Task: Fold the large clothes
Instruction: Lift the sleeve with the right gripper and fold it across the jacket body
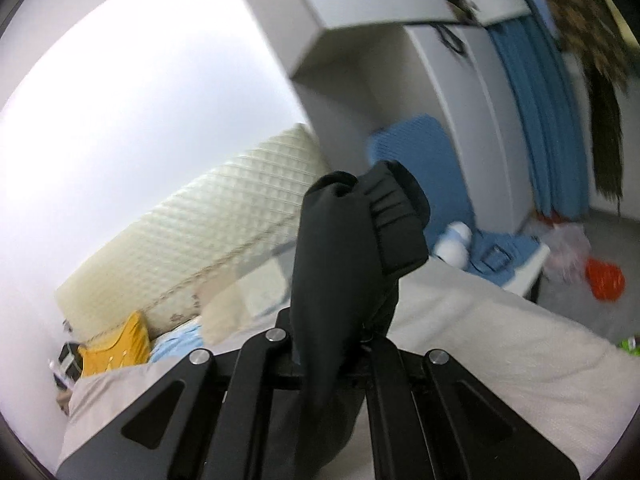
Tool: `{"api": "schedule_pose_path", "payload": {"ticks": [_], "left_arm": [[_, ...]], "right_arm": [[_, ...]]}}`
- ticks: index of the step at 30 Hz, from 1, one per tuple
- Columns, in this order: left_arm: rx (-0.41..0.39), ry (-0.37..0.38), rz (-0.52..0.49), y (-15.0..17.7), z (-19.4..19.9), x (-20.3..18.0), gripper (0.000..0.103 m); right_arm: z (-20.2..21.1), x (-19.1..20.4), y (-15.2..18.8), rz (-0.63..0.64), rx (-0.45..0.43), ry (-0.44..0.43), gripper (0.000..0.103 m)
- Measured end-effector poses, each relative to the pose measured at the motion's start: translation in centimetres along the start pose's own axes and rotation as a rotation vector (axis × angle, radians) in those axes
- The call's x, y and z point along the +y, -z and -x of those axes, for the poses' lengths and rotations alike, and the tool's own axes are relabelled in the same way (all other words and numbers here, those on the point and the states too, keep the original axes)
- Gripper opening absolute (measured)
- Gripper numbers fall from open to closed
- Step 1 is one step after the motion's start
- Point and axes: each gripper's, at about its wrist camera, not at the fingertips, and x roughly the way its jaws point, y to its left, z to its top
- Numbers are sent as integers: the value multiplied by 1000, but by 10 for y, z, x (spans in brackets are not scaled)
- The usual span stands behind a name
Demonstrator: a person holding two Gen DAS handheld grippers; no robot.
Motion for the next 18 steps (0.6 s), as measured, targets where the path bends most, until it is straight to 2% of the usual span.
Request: {"api": "schedule_pose_path", "payload": {"ticks": [5,10,14,18], "left_arm": [[-54,40,41,1,28,17,100],[-68,44,66,2,40,35,100],[-68,47,100,2,42,48,100],[-83,20,98,0,48,57,100]], "right_arm": [[25,89,13,92,-51,-79,5],[41,178,53,199,-60,-204,5],[46,237,99,276,-20,-326,6],[41,285,149,286,66,-460,7]]}}
